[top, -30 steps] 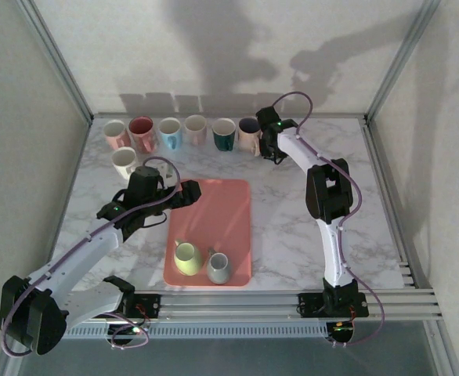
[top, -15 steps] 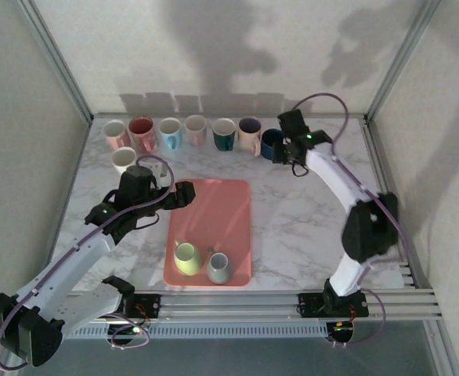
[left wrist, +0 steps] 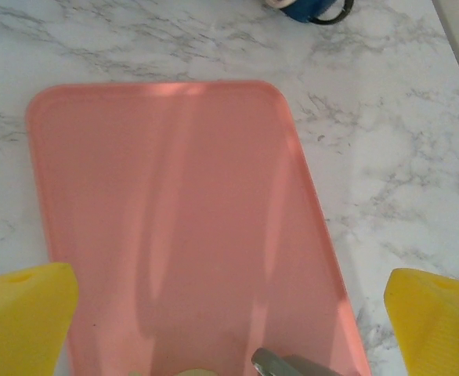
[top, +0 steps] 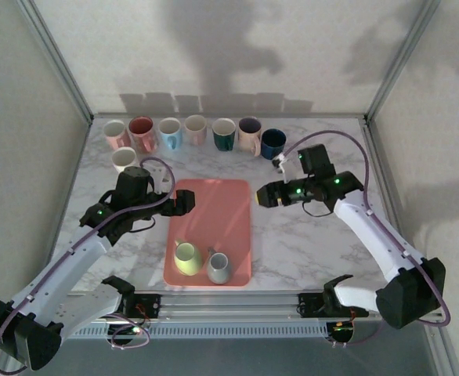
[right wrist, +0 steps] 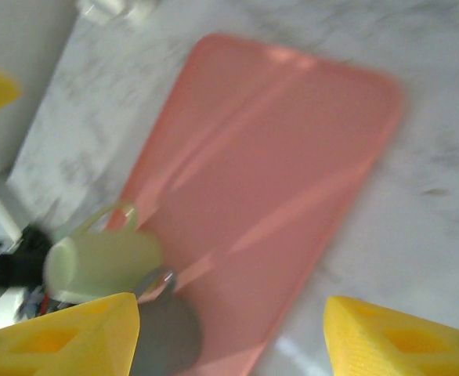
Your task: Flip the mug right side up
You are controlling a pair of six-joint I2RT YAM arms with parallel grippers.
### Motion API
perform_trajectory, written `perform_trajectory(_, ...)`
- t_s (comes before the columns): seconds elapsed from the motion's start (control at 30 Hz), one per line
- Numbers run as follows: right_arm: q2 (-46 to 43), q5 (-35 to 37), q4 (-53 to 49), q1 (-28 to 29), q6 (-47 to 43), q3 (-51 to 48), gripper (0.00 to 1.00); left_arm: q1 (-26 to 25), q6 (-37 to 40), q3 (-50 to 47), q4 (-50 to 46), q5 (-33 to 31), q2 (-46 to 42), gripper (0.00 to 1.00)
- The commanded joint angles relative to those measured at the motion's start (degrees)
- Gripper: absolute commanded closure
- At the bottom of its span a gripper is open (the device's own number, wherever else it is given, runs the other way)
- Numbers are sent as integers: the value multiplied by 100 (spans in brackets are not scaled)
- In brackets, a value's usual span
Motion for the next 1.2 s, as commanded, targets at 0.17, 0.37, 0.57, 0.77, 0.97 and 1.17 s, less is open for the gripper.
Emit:
perform_trajectory(0.17, 55, -593, -869, 1151, -450, -239, 34, 46, -24, 24, -137, 748, 27, 2)
perform_trajectory(0.37, 473, 92, -904, 2002, -391, -135, 33, 39, -183, -98, -238, 798, 55, 4)
perform_trajectory(0.57, 848, 427, -434, 2658, -167, -183, 33, 39, -198, -162, -300, 770, 63, 4)
perform_trajectory(0.77, 1274, 453, 5, 2937, -5, -207, 33, 37, -194, -215, -275, 715, 154, 4)
perform_trajectory(0.97, 1618, 574, 241, 3059, 1, -223, 33, 42, -188, -198, -256, 715, 258, 4)
perform_trajectory(1.17, 1876, 777, 189, 3080, -140, -245, 34, 40, -171, -153, -243, 715, 329, 4)
